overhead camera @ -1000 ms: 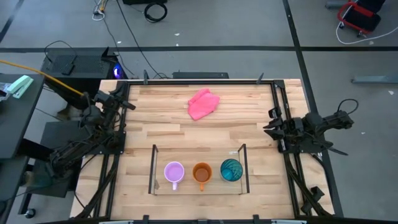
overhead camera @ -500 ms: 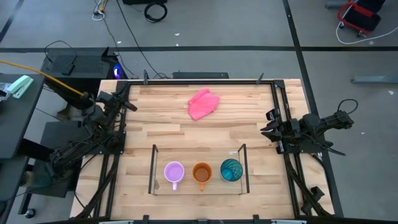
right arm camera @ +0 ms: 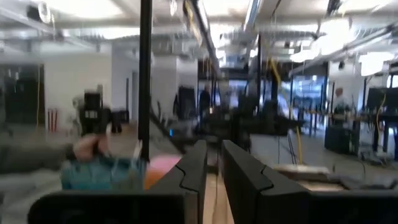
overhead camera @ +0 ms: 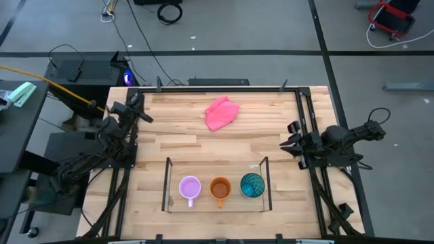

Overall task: Stack small to large cups/mugs on shelf
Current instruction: Return to Home Position

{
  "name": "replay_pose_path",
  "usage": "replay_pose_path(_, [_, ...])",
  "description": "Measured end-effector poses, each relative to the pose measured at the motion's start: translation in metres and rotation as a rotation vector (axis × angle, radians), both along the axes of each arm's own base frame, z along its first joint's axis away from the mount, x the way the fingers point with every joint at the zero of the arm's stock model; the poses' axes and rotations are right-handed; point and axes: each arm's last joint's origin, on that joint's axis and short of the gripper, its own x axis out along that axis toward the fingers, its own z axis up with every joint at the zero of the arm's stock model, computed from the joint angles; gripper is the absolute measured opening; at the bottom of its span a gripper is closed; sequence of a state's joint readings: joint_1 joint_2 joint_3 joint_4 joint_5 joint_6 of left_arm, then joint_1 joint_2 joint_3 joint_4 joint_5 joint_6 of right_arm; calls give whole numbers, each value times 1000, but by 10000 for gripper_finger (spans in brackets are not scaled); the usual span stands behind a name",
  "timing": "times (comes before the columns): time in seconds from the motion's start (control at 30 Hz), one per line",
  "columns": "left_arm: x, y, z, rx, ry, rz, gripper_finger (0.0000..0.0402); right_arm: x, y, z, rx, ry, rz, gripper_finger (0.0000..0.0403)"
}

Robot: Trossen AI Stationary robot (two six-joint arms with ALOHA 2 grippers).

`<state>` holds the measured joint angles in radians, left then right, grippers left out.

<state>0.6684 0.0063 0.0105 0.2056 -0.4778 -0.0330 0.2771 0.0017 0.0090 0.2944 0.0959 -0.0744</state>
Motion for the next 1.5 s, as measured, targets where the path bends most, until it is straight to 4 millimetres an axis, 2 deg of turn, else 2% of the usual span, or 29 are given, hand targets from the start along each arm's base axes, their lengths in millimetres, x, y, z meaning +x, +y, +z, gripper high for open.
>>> replay_pose_path(0.3, [2,2,-13,-107,81,-8,26,5,1,-26,-82,268,0,58])
replay_pose_path(0.53, [3,2,-14,-122,82,-8,36,6,2,-26,-87,283,-1,58])
replay_pose_path(0.87, [3,2,-13,-113,68,-8,23,6,2,-26,-87,284,-1,58])
replay_pose_path(1.23, [3,2,-13,-111,66,-7,36,6,2,-26,-87,284,-1,58])
replay_pose_path(1.5, [3,2,-13,-110,64,-7,27,6,2,-26,-88,284,-1,58])
